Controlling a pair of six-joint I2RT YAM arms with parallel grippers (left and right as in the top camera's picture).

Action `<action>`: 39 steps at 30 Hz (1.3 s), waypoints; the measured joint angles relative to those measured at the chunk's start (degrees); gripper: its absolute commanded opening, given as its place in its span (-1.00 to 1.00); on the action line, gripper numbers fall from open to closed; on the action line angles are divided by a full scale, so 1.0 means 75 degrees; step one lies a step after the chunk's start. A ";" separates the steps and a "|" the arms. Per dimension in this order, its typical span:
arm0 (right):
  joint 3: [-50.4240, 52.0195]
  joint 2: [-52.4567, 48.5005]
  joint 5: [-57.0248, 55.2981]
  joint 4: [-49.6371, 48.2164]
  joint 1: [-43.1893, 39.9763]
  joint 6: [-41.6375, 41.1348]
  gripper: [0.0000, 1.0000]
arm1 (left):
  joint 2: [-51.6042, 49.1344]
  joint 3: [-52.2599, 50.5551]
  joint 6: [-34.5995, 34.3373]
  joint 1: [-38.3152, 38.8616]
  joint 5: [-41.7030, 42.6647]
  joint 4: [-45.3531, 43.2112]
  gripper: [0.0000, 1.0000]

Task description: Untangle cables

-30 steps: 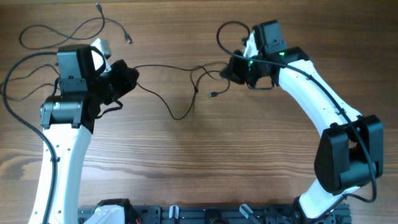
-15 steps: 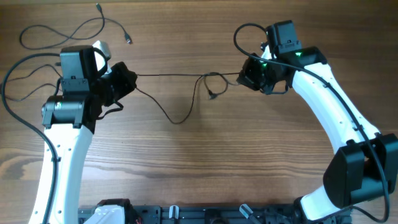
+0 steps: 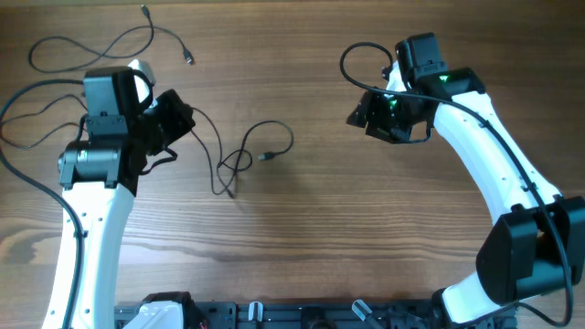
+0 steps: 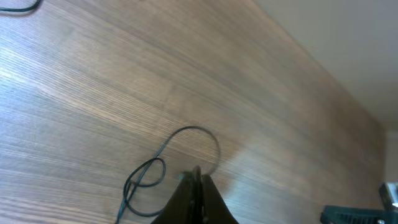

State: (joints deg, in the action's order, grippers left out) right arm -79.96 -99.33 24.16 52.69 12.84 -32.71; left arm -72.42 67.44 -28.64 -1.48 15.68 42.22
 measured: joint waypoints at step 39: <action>0.0000 0.0000 0.0592 -0.2530 0.2605 0.0431 0.26 | 0.0000 0.0000 -0.5237 -0.0015 0.3812 -0.3124 -0.92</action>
State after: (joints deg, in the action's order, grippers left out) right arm -79.96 -99.33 28.60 33.71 32.38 -29.47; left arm -72.42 67.44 -67.92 -1.58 44.27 18.79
